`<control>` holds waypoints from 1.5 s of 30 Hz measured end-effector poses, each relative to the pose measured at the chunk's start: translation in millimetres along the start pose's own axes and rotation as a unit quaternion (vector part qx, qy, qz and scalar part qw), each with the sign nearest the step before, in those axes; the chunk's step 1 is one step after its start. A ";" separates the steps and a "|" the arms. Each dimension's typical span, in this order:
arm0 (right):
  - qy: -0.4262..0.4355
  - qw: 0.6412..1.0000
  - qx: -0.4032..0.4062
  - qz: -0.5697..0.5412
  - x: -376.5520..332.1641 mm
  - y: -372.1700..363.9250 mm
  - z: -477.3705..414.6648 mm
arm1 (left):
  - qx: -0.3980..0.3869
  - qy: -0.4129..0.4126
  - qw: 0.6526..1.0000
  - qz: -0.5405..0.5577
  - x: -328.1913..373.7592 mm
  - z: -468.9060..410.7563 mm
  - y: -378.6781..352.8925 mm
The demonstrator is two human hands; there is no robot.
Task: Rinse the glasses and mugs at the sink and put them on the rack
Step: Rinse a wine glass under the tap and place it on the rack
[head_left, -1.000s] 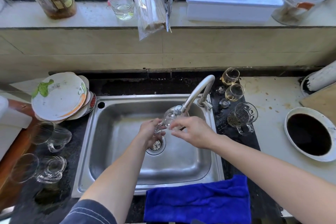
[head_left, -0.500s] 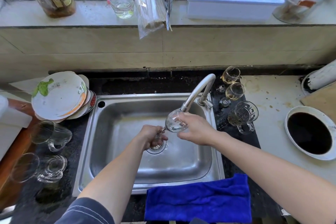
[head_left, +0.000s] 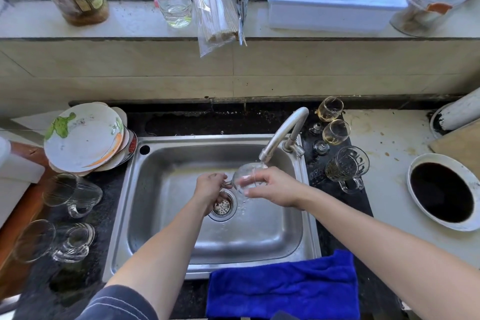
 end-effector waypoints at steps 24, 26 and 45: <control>0.029 0.990 0.090 0.104 12.8 18.7 -2.9 | -0.116 0.108 0.986 0.044 -29.7 13.3 -16.5; 0.052 0.984 0.116 0.125 2.4 20.8 -0.5 | -0.113 0.090 0.989 0.028 -25.4 15.2 -19.6; -0.064 0.963 0.223 -0.136 56.1 47.0 -28.1 | -0.181 -0.079 0.968 -0.153 38.5 56.1 -16.6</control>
Point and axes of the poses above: each hand's wrist, its own z-axis away from the middle knuckle, its own y-axis out of the back of the hand, x = y × z, the point moved 9 cm from there along -z, towards the middle knuckle, and after that the axes turned 10 degrees about -z, right-handed, at the moved point
